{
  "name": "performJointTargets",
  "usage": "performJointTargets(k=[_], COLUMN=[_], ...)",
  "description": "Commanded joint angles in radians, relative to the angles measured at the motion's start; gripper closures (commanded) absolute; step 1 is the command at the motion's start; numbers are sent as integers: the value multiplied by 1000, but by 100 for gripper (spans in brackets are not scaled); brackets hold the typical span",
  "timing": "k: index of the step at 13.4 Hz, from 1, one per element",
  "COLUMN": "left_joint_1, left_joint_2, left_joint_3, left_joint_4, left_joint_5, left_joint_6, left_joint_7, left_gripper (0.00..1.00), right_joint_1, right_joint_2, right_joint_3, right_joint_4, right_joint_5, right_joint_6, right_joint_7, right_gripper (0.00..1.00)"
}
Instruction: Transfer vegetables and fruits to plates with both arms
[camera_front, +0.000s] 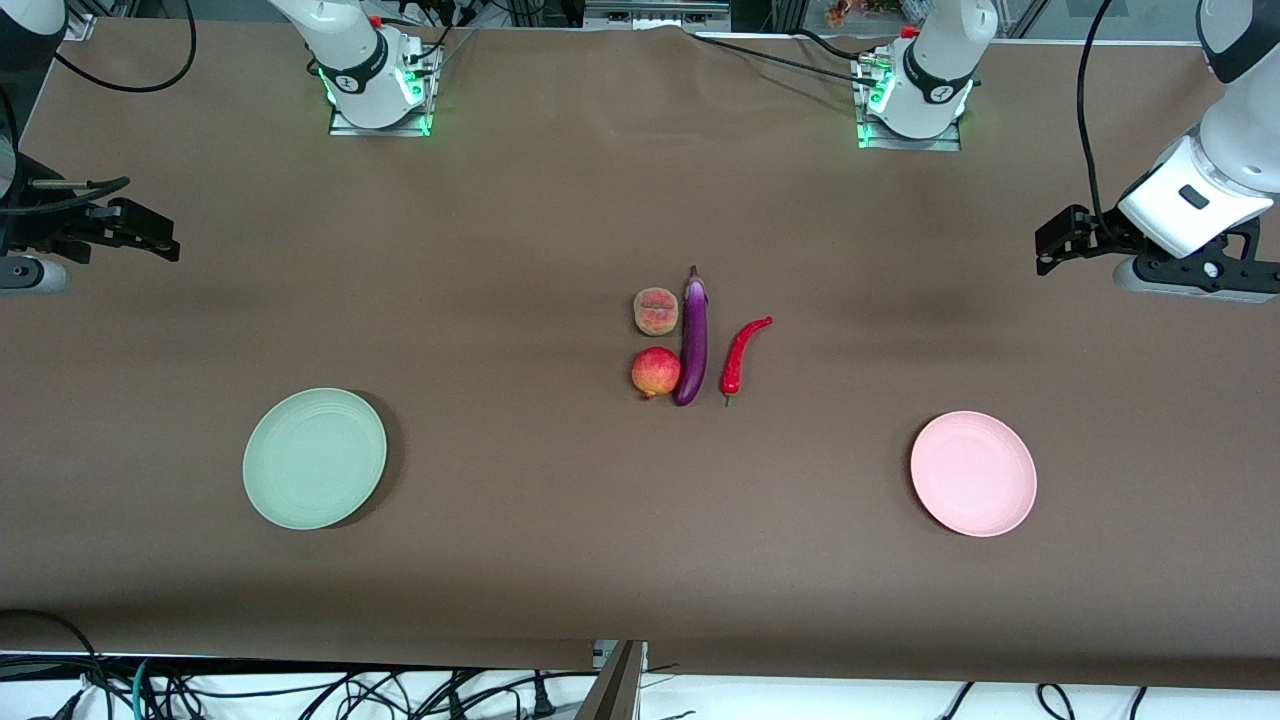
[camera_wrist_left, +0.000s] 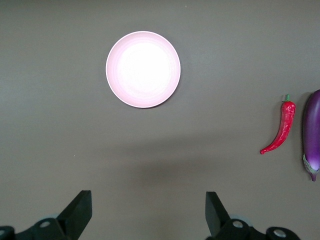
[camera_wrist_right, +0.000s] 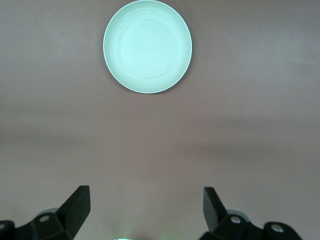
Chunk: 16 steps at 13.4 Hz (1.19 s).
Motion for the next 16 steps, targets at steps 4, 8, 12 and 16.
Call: performJointTargets(k=[4, 8, 12, 16], left_joint_1=[-2, -2, -2, -4], left_joint_2=[-19, -19, -19, -19], left_joint_3=[4, 4, 4, 4], left_joint_4=[-12, -12, -12, -12], left_joint_5=[-17, -17, -17, -17], left_joint_6=[3, 3, 1, -2], left_joint_7=[14, 14, 14, 14], left_gripper=[0, 0, 0, 0], right_joint_1=[-9, -2, 17, 18], right_joint_2=[9, 15, 30, 53], right_joint_3=[6, 12, 11, 11], right_joint_4=[20, 27, 27, 25], right_joint_5=[4, 4, 7, 33], right_joint_6=[-10, -4, 13, 47], right_joint_7=[-9, -6, -5, -5], right_gripper=[0, 0, 0, 0])
